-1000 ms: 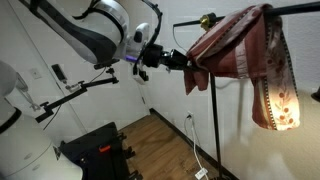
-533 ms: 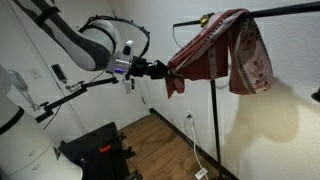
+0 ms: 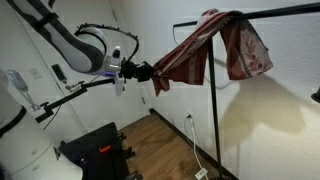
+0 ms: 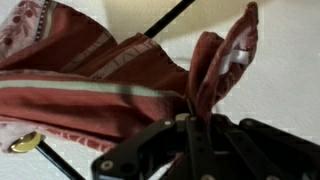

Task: Pick the cloth and hang it on the rope on the lamp stand

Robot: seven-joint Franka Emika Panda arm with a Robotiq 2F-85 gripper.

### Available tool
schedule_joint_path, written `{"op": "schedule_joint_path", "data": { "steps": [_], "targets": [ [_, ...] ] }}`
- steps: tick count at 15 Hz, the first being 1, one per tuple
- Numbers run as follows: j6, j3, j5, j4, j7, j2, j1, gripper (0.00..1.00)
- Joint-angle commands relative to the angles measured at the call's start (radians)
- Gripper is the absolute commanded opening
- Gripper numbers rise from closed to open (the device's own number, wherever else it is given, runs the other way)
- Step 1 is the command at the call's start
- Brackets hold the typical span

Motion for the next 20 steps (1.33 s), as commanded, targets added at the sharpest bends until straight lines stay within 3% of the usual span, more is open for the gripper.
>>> {"op": "schedule_joint_path", "data": {
  "steps": [1, 14, 20],
  "targets": [
    [-0.052, 0.037, -0.004, 0.0, -0.076, 0.079, 0.033, 0.01],
    [-0.265, 0.191, 0.0, 0.043, -0.347, 0.416, 0.095, 0.01],
    [-0.345, 0.254, -0.006, 0.033, -0.348, 0.411, 0.111, 0.01]
  ]
}}
